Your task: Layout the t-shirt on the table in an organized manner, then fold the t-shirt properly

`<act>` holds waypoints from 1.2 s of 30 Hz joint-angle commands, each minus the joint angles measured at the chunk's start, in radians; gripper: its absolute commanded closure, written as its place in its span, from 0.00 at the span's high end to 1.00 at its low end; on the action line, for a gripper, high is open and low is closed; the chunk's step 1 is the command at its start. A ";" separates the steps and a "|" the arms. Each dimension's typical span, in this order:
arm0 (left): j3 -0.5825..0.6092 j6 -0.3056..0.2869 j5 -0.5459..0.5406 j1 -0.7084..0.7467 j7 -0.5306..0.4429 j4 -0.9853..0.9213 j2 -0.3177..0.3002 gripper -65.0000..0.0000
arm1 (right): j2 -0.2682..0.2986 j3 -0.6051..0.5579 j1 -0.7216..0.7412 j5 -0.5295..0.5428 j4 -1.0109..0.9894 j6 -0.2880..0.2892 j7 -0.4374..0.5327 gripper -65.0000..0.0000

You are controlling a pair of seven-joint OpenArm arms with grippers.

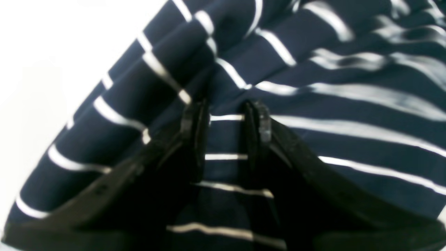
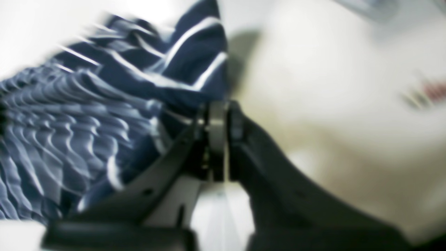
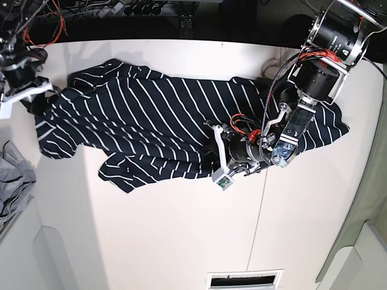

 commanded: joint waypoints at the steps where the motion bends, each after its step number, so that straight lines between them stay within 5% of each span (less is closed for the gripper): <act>1: 0.000 0.060 0.090 0.005 0.122 -0.017 -0.026 0.34 | 0.013 0.029 -0.021 0.036 0.021 0.022 0.008 0.00; 4: 0.000 0.052 0.055 0.005 0.152 -0.014 -0.026 0.34 | 0.012 0.059 -0.098 0.102 0.020 0.072 -0.013 0.00; 7: 0.000 -0.016 -0.001 0.005 0.194 0.006 -0.026 0.34 | 0.005 0.058 -0.152 0.139 0.019 0.098 -0.013 0.00; 12: 0.000 -0.096 -0.158 0.005 0.270 0.105 -0.026 0.34 | -0.007 0.058 -0.141 0.169 0.019 0.096 0.039 0.47; 20: 0.000 -0.101 -0.284 0.005 0.369 0.317 -0.026 0.34 | -0.006 0.044 0.027 0.129 -0.003 0.090 0.054 0.49; 26: 0.000 -0.101 -0.304 0.005 0.370 0.379 -0.023 0.34 | 0.002 0.002 0.089 0.101 -0.156 0.094 0.056 0.49; 29: 0.000 -0.101 -0.293 0.005 0.317 0.383 -0.011 0.34 | 0.000 0.002 0.113 0.126 -0.258 0.122 0.086 0.60; 36: -0.001 0.000 -0.066 0.002 0.127 0.379 0.058 0.37 | -0.021 0.000 0.156 0.165 -0.380 0.128 0.097 0.67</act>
